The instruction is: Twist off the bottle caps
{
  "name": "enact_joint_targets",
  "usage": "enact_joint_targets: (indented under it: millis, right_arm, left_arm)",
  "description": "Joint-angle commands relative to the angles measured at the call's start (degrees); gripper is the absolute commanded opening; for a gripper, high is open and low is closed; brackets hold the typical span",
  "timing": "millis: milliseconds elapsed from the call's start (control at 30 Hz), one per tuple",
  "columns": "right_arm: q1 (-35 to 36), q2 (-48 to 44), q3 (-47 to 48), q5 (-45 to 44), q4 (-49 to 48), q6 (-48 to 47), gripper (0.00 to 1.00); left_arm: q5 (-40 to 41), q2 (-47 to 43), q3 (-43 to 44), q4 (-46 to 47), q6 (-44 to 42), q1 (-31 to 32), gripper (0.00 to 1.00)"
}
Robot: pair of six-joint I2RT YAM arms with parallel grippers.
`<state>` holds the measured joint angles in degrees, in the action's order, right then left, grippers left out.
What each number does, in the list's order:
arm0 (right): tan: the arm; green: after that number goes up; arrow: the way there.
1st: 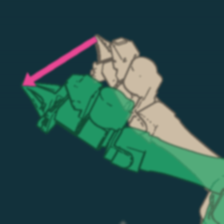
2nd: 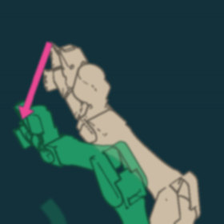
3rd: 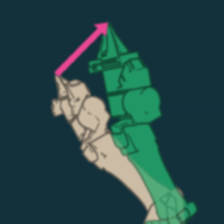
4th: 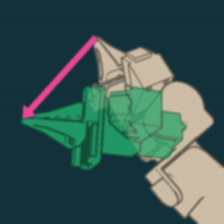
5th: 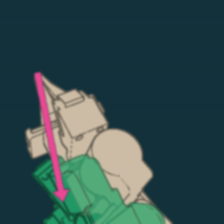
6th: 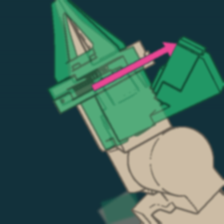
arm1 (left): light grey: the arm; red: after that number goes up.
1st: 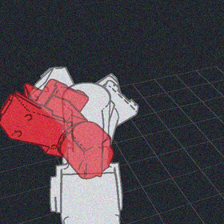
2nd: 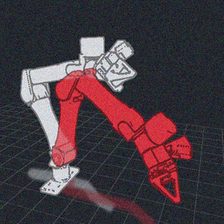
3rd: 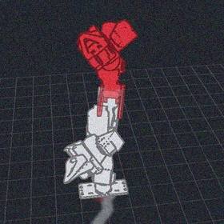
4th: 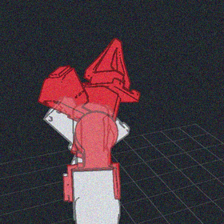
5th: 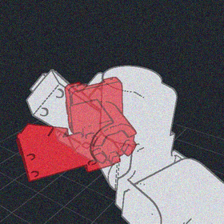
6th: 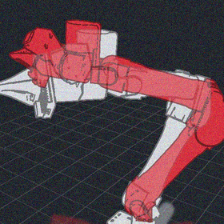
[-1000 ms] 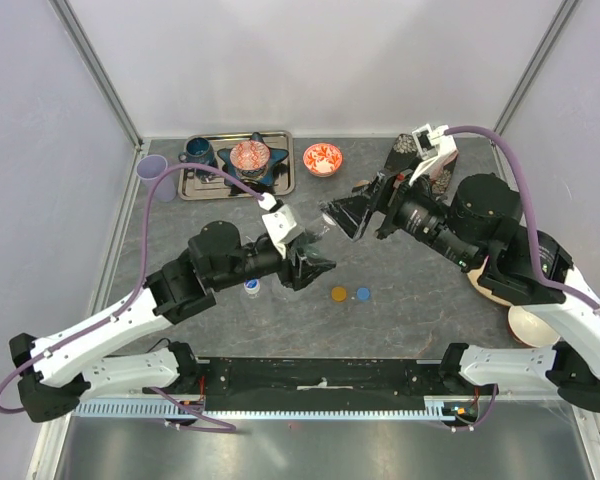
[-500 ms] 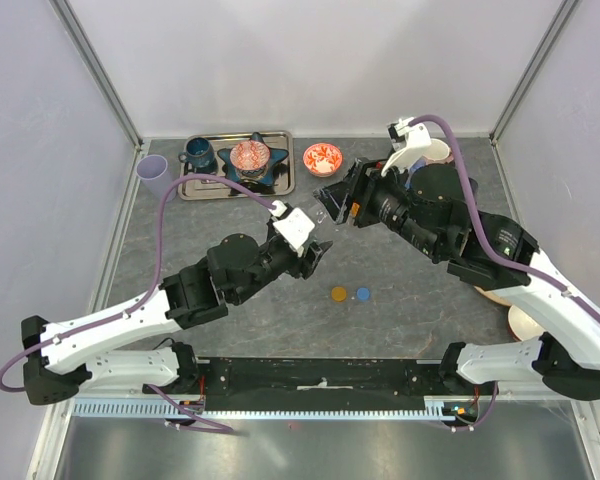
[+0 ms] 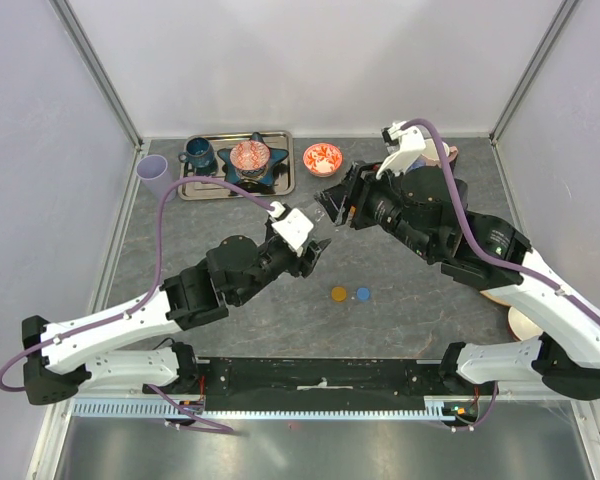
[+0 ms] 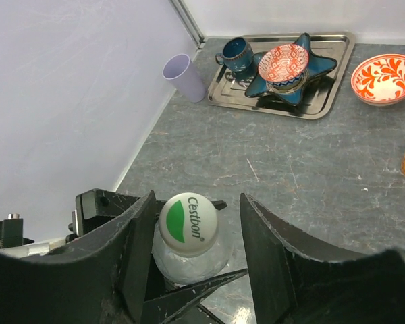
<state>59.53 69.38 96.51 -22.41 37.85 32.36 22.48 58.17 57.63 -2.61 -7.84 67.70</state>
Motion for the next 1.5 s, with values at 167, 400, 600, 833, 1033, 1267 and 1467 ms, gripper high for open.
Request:
enact_joint_targets:
  millis: [167,400,600,833,1033,1267,1467]
  right_arm:
    - [0.4,-0.7,-1.1,-1.6,-1.4,0.2,0.48]
    - [0.3,-1.3,-2.7,1.6,-2.2,-0.7,0.0]
    - [0.3,-3.7,-5.9,8.7,-5.1,-6.6,0.0]
    - [0.3,-6.5,-5.3,27.5,-5.0,-16.3,0.0]
    - [0.3,-10.1,-8.1,40.8,-5.6,-23.6,0.0]
    - [0.3,-13.7,-11.3,53.8,-7.1,-28.3,0.0]
    - [0.3,-13.8,-12.0,57.7,-3.8,-31.7,0.0]
  left_arm:
    - [1.3,-1.9,-0.7,4.4,-1.8,0.5,0.37]
    - [0.3,-2.3,-0.6,4.1,-1.4,0.4,0.37]
    - [-13.1,-4.5,0.9,3.0,0.9,0.4,0.35]
    - [-47.0,-5.7,7.5,-2.7,10.7,-5.4,0.35]
    - [-72.6,-5.7,8.3,5.0,22.0,-15.6,0.35]
    - [-88.6,-1.2,7.6,13.7,32.4,-19.5,0.35]
    - [-89.4,-0.1,6.7,15.9,33.6,-19.5,0.35]
